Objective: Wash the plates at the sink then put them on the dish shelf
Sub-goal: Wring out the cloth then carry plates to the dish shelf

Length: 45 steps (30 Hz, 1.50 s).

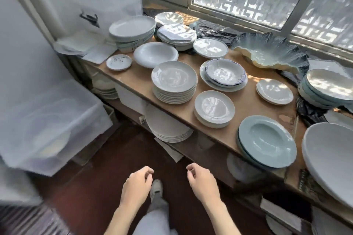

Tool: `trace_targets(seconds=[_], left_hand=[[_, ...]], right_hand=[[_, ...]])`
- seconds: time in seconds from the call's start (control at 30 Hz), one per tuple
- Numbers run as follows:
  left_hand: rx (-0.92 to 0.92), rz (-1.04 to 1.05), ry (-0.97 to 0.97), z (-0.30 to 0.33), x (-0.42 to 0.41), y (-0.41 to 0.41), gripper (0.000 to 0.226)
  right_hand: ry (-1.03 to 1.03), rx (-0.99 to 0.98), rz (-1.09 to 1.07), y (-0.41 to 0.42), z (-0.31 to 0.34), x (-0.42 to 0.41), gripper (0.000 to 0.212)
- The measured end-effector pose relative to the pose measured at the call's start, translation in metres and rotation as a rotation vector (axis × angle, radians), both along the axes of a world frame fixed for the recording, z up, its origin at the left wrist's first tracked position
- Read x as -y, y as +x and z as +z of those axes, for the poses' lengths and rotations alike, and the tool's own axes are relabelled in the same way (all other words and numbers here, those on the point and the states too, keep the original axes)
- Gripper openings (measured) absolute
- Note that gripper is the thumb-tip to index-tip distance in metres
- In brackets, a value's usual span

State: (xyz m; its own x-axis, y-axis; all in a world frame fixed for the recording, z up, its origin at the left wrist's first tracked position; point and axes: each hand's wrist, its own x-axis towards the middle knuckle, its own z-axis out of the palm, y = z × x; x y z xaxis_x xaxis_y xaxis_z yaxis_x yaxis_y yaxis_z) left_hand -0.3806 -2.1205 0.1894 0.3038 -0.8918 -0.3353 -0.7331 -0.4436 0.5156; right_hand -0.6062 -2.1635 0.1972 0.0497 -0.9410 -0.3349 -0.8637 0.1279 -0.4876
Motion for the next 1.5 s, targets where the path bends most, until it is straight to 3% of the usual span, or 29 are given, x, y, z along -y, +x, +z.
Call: trace_targets(seconds=[0.5,0.73,0.93,1.23,1.37,1.5], left_hand=[[0.014,0.64,-0.111,0.013,-0.254,0.153,0.014],[0.003,0.937,-0.208,-0.003,-0.413,0.249,0.024],[0.012,1.141,-0.258,0.016,-0.549,0.311,0.018],[-0.041,1.66,-0.322,0.01,-0.73,0.312,0.02],[-0.03,1.87,-0.315,0.001,-0.79,0.294,0.018],[0.0,2.057,-0.276,-0.006,-0.836,0.286,0.018]], right_hand=[[-0.037,-0.02,0.75,0.238,0.024,-0.137,0.027],[-0.045,-0.044,1.036,0.374,0.023,-0.262,0.022],[-0.048,-0.017,1.308,0.478,0.016,-0.387,0.02],[-0.017,0.017,1.756,0.589,0.011,-0.563,0.024],[0.008,0.021,2.007,0.618,0.006,-0.639,0.023],[0.053,0.044,2.126,0.641,0.001,-0.706,0.022]])
